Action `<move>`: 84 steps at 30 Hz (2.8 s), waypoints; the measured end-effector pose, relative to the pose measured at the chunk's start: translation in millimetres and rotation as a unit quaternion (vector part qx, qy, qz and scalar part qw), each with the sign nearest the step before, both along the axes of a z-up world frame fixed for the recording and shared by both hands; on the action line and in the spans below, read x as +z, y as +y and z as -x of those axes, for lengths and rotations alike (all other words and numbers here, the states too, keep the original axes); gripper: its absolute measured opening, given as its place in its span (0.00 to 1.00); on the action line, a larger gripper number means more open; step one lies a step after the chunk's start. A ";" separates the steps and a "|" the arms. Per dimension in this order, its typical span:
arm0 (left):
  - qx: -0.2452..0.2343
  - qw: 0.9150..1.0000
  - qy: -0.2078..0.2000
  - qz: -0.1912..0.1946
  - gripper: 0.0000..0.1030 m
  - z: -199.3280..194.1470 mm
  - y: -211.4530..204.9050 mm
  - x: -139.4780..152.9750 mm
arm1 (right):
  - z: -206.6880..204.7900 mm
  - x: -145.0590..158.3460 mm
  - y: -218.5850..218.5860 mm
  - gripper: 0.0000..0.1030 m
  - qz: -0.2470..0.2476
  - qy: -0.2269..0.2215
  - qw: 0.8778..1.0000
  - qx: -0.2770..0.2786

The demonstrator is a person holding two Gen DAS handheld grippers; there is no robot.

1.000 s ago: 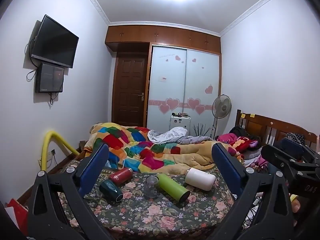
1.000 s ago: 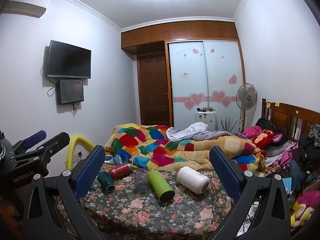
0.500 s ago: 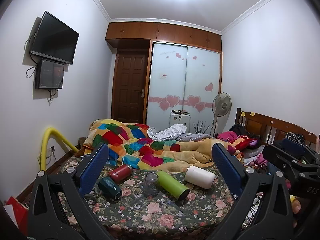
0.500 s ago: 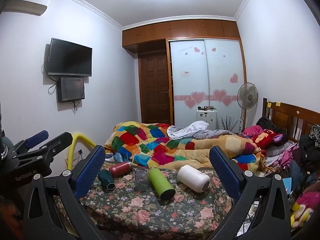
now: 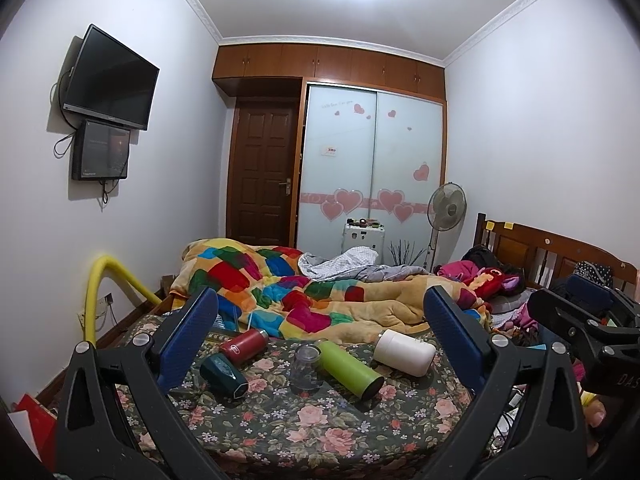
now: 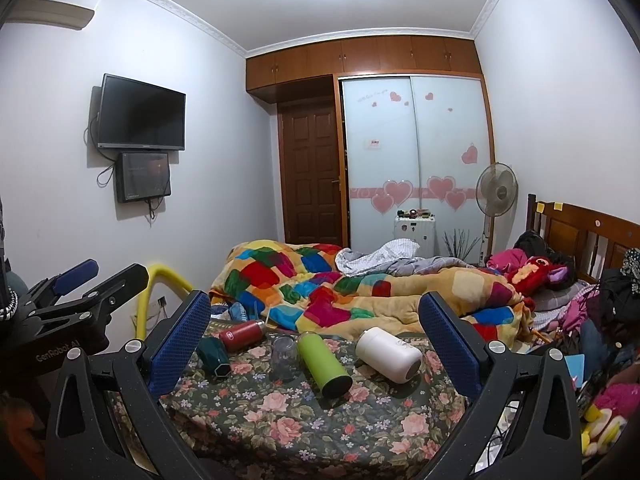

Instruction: Flip cup upright

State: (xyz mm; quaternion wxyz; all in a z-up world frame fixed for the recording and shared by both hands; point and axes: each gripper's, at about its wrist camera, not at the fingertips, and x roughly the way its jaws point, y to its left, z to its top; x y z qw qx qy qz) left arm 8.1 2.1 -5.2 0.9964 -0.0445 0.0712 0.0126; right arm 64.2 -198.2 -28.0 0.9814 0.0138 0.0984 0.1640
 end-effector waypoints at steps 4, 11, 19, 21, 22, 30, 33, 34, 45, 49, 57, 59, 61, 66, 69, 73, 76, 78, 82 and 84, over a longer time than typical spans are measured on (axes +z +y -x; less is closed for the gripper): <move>0.000 1.000 0.000 0.000 1.00 -0.6 -0.7 -0.1 | -0.9 0.9 0.0 1.00 0.000 0.001 1.000 0.000; 0.001 1.000 0.000 0.001 1.00 -0.6 1.4 -0.4 | -0.8 0.5 0.6 1.00 0.000 0.002 1.000 0.000; 0.000 1.000 0.000 0.001 1.00 -0.8 2.3 -0.1 | -0.9 0.9 0.9 1.00 0.000 0.002 1.000 0.000; 0.001 1.000 0.000 0.001 1.00 -0.9 1.9 -0.2 | -0.7 0.6 1.0 1.00 0.000 0.002 1.000 0.000; 0.000 1.000 0.001 0.001 1.00 -0.8 2.0 -0.2 | -1.0 1.0 0.9 1.00 0.000 0.002 1.000 0.000; 0.000 1.000 0.000 0.001 1.00 -0.4 2.1 -1.0 | -0.9 0.8 1.2 1.00 0.000 0.003 1.000 0.000; 0.000 1.000 0.000 0.001 1.00 -0.1 1.8 -0.9 | -1.3 1.5 0.5 1.00 0.000 0.003 1.000 0.000; 0.000 1.000 0.000 0.001 1.00 -0.1 1.7 -1.1 | -1.4 1.8 0.1 1.00 0.000 0.003 1.000 0.000; -0.001 1.000 0.003 0.001 1.00 -2.1 3.1 -2.9 | -4.9 -6.7 2.2 1.00 0.002 0.009 1.000 -0.003; 0.001 1.000 0.013 0.002 1.00 -13.0 5.4 -6.9 | -15.0 -8.2 1.7 1.00 0.005 0.021 1.000 -0.003; 0.028 0.997 0.072 0.022 1.00 -67.4 28.1 -39.1 | -71.9 -45.0 10.4 1.00 0.028 0.095 0.995 -0.005; 0.038 0.994 0.101 0.033 1.00 -88.7 39.1 -56.1 | -86.4 -55.1 13.5 1.00 0.035 0.117 0.993 -0.004; 0.048 0.990 0.123 0.041 1.00 -104.5 46.4 -71.6 | -112.0 -72.4 18.3 1.00 0.049 0.151 0.987 0.001; 0.062 0.979 0.187 0.058 1.00 -144.0 64.9 -118.5 | -171.5 -107.6 30.3 1.00 0.090 0.226 0.970 0.024; 0.068 0.972 0.214 0.068 1.00 -158.6 73.8 -141.9 | -203.4 -127.5 41.3 1.00 0.110 0.264 0.957 0.044; 0.082 0.964 0.239 0.076 1.00 -171.8 80.8 -165.7 | -245.6 -158.2 62.0 1.00 0.150 0.314 0.935 0.074; 0.085 0.958 0.259 0.088 1.00 -180.6 85.4 -181.4 | -269.3 -179.2 73.2 0.99 0.175 0.349 0.916 0.091; 0.080 0.954 0.273 0.099 1.00 -184.5 88.3 -192.0 | -283.2 -190.4 78.6 0.98 0.189 0.366 0.906 0.099; 0.073 0.948 0.292 0.107 1.00 -190.9 89.8 -205.9 | -302.6 -209.0 90.5 0.92 0.219 0.393 0.886 0.116; 0.078 0.946 0.299 0.101 1.00 -193.8 88.5 -210.7 | -308.2 -216.3 96.2 0.87 0.229 0.404 0.877 0.122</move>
